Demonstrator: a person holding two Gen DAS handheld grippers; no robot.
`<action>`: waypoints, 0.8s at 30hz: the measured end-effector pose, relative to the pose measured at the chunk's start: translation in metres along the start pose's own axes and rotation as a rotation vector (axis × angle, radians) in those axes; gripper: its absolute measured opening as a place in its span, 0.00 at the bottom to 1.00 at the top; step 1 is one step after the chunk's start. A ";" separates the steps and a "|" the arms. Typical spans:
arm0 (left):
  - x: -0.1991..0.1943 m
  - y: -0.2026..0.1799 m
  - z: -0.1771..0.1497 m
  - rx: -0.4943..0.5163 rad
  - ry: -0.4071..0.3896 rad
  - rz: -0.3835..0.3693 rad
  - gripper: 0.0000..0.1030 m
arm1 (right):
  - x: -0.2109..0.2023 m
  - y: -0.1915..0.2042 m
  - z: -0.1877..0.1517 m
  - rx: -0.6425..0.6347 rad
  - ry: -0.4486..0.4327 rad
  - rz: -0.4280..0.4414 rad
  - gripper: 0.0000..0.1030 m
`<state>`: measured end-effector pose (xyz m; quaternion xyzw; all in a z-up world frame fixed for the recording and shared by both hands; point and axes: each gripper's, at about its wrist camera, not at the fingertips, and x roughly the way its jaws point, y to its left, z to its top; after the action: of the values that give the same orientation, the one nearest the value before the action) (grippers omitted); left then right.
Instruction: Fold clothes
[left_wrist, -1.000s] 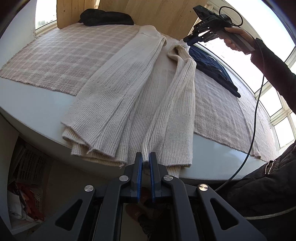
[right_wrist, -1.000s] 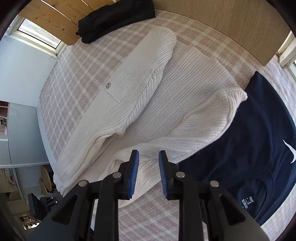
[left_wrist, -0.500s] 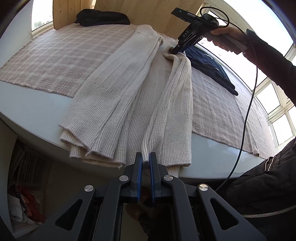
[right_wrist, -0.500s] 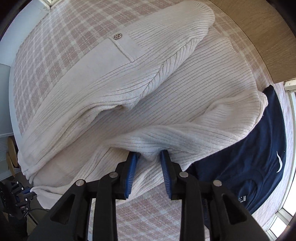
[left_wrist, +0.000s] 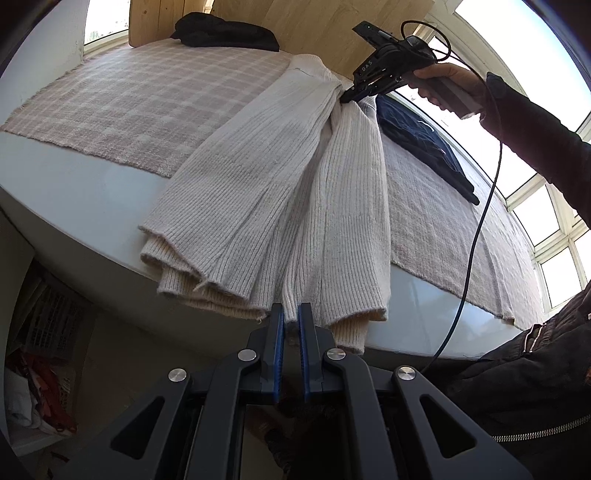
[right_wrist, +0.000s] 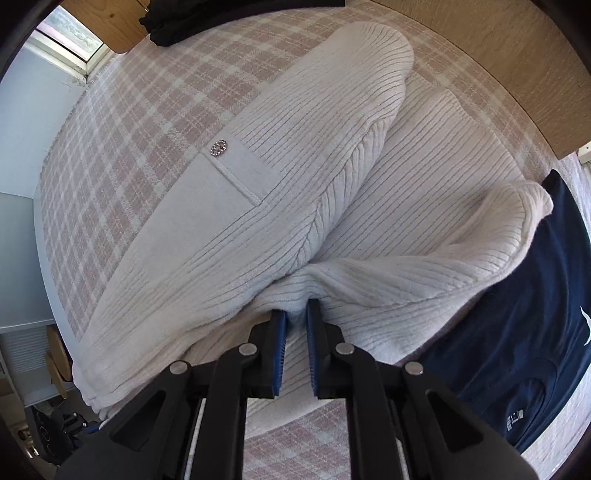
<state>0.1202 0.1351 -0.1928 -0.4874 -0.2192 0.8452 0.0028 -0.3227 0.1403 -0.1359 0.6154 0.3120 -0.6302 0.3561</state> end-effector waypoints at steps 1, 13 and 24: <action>0.001 0.003 0.000 -0.005 0.001 -0.003 0.07 | 0.000 0.000 0.000 0.000 0.000 -0.006 0.12; -0.007 0.005 0.004 0.018 0.007 0.015 0.08 | -0.062 0.004 -0.043 -0.132 -0.085 0.055 0.39; -0.008 0.010 0.004 0.013 0.014 0.050 0.08 | 0.007 0.068 -0.042 -0.327 -0.055 -0.091 0.40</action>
<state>0.1229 0.1230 -0.1881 -0.4988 -0.2012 0.8429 -0.0136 -0.2426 0.1372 -0.1414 0.5172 0.4280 -0.6030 0.4310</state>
